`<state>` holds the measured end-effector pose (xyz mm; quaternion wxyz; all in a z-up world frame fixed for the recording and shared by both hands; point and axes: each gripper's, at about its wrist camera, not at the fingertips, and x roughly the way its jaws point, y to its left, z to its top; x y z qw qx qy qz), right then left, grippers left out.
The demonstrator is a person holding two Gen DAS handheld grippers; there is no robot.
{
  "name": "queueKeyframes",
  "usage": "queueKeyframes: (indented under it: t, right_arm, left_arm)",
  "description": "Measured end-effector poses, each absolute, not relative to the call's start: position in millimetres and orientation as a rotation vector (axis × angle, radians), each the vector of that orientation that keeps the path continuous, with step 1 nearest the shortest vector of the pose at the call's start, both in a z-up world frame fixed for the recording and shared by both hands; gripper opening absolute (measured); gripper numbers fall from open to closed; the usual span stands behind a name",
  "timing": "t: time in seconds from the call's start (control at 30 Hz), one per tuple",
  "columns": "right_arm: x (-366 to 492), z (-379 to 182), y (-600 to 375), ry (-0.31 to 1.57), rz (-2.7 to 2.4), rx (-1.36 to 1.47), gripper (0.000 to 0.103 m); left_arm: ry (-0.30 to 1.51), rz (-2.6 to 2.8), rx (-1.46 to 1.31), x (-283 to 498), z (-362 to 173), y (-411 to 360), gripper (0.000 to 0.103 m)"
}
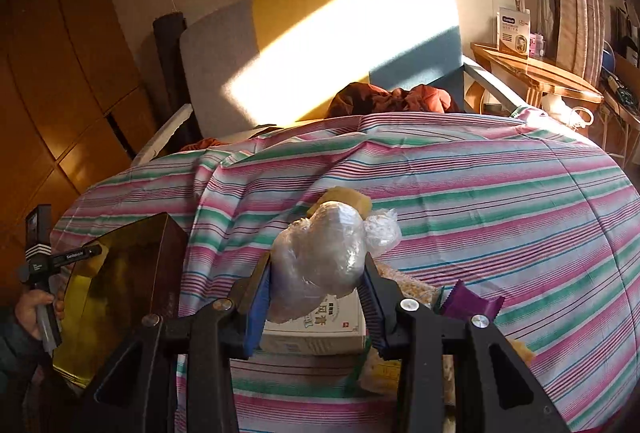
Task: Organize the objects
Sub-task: 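Carry the yellow sponge into the gold tray with the left tool while the right tool grasps the plastic-wrapped ball, then release the sponge with the left tool while the right tool drops the wrapped ball beside it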
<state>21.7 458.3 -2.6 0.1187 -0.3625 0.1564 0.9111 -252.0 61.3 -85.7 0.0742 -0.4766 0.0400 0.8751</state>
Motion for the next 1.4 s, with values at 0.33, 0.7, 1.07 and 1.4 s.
queueKeyframes:
  t: [0.33, 0.7, 1.07, 1.4]
  right_arm:
    - [-5.9, -20.0, 383.7, 0.443, 2.786, -1.223, 0.041]
    - [-35.8, -33.7, 284.6, 0.384, 2.93, -1.423, 0.041]
    - [-79.6, -65.5, 187.7, 0.263, 2.964, -1.666, 0.041]
    - [-121.6, -78.5, 128.6, 0.167, 2.966, -1.784, 0.041]
  left_arm:
    - [0.11, 2.668, -1.281, -215.4, -57.1, 53.9, 0.074]
    - [-0.003, 2.708, -1.146, -113.3, -21.5, 13.0, 0.082]
    - [-0.086, 2.747, -1.19, -51.8, -29.9, -28.8, 0.087]
    - [-0.199, 2.762, -1.215, -43.3, -36.0, -61.7, 0.087]
